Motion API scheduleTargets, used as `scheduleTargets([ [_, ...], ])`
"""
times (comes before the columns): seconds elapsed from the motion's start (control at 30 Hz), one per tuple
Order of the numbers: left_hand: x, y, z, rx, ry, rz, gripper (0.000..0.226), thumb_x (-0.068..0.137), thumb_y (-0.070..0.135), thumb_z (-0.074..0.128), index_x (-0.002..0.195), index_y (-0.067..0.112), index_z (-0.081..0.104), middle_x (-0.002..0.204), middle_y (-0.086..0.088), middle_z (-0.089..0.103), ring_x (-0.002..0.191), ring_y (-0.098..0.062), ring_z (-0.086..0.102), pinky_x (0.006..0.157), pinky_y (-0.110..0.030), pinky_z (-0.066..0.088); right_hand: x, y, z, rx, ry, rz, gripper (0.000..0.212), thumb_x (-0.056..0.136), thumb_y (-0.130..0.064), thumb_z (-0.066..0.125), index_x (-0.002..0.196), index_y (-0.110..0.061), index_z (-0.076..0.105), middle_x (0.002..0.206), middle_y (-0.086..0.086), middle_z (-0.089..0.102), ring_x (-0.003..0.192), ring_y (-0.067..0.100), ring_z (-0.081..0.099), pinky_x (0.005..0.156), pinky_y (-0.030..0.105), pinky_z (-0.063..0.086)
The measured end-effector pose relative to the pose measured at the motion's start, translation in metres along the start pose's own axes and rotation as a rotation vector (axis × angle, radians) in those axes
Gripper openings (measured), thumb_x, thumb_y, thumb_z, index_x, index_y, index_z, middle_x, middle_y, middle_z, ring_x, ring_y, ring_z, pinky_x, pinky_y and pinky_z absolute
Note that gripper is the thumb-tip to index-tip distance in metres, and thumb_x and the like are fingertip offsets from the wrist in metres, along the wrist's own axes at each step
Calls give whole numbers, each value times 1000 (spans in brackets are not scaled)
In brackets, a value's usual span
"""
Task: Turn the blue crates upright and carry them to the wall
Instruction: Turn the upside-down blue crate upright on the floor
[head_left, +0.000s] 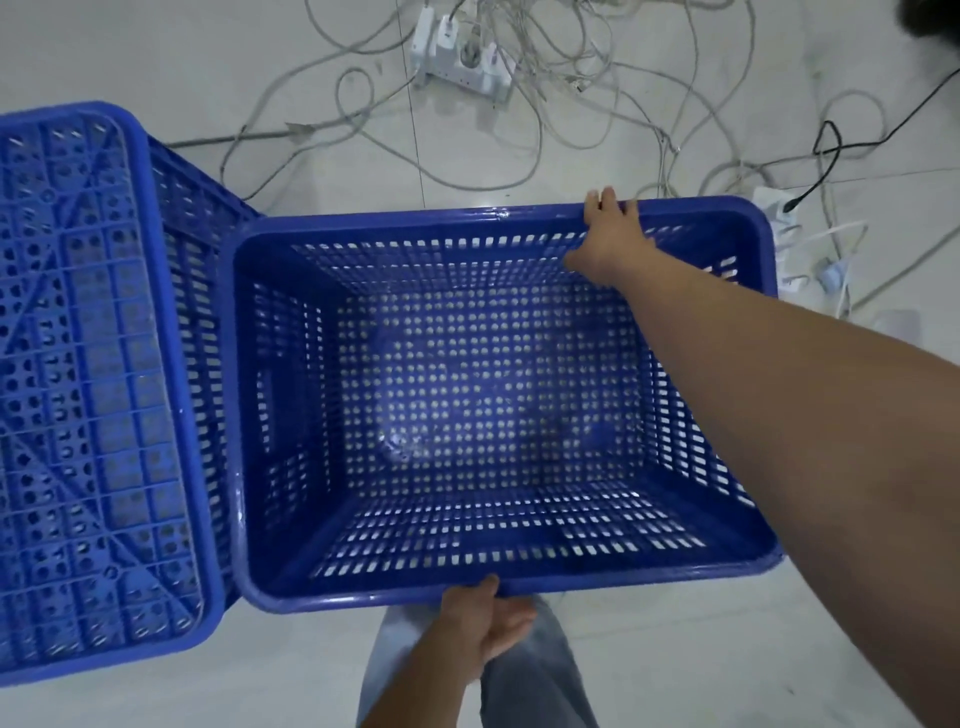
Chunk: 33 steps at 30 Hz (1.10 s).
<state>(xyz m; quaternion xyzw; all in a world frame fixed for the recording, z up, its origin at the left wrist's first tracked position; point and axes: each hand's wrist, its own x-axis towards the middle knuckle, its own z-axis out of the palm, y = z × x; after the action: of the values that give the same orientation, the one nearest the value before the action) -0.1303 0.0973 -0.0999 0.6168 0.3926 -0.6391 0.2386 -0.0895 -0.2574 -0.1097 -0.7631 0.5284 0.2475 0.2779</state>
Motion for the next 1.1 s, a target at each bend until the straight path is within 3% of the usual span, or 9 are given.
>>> scheduleTargets([
  [0.17, -8, 29, -42, 540, -7, -67, 40, 101, 33, 38, 81, 1, 53, 75, -17, 66, 62, -24, 66, 63, -27, 53, -20, 4, 11, -8, 43, -24, 74, 94, -17, 48, 153, -18, 4, 162, -1, -11, 149, 26, 4, 116, 51, 23],
  [0.27, -11, 83, -77, 668, 287, 261, 34, 99, 17, 43, 66, 8, 45, 63, -16, 59, 45, -22, 60, 48, -24, 51, -45, 9, 31, 5, 61, 23, 67, 95, -18, 47, 153, -13, 12, 162, 3, -2, 148, 24, 12, 117, 47, 23],
  [0.4, -39, 161, -120, 924, 604, 647, 30, 95, 17, 46, 65, 16, 40, 86, -19, 57, 81, -31, 56, 79, -38, 47, -76, 34, 46, -71, 48, 41, 60, 95, -21, 48, 149, -8, 23, 159, 9, 15, 144, 28, 20, 115, 46, 23],
  [0.5, -53, 199, -143, 898, 746, 721, 37, 97, 28, 48, 86, -7, 55, 71, -22, 52, 64, -34, 51, 64, -42, 42, -89, 64, 39, -82, 74, 109, 46, 94, -18, 45, 138, -4, 38, 146, 14, 36, 127, 33, 41, 96, 42, 40],
  [0.63, -61, 216, -140, 816, 757, 586, 70, 98, 40, 44, 144, -9, 27, 125, -33, 51, 86, -44, 54, 71, -46, 39, -98, 100, 27, 86, 119, 351, 47, 93, -17, 48, 135, 0, 38, 143, 17, 36, 128, 36, 40, 98, 46, 40],
  [0.77, -49, 214, -132, 808, 676, 566, 75, 97, 38, 47, 149, -4, 13, 103, -25, 54, 64, -29, 47, 73, -43, 39, -97, 129, 32, 248, 133, 559, 59, 90, -17, 51, 140, 2, 28, 145, 19, 30, 132, 36, 32, 104, 49, 36],
  [0.87, -38, 214, -132, 754, 682, 545, 81, 95, 39, 50, 151, 1, 5, 137, -29, 43, 101, -44, 55, 86, -49, 44, -94, 146, 43, 305, 174, 612, 64, 87, -16, 54, 140, 3, 26, 144, 19, 28, 132, 36, 31, 106, 51, 37],
  [0.97, -31, 216, -132, 578, 656, 597, 76, 96, 36, 51, 151, 4, 10, 135, -23, 46, 90, -37, 54, 93, -49, 42, -94, 158, 52, 414, 192, 670, 66, 84, -17, 58, 139, 1, 27, 142, 21, 32, 130, 39, 36, 103, 50, 39],
  [1.1, -26, 224, -142, 305, 563, 569, 76, 89, 43, 59, 149, 12, 25, 156, -9, 28, 139, -35, 32, 113, -53, 30, -93, 172, 50, 534, 184, 682, 68, 83, -24, 63, 139, -1, 32, 139, 22, 39, 123, 42, 44, 100, 50, 43],
])
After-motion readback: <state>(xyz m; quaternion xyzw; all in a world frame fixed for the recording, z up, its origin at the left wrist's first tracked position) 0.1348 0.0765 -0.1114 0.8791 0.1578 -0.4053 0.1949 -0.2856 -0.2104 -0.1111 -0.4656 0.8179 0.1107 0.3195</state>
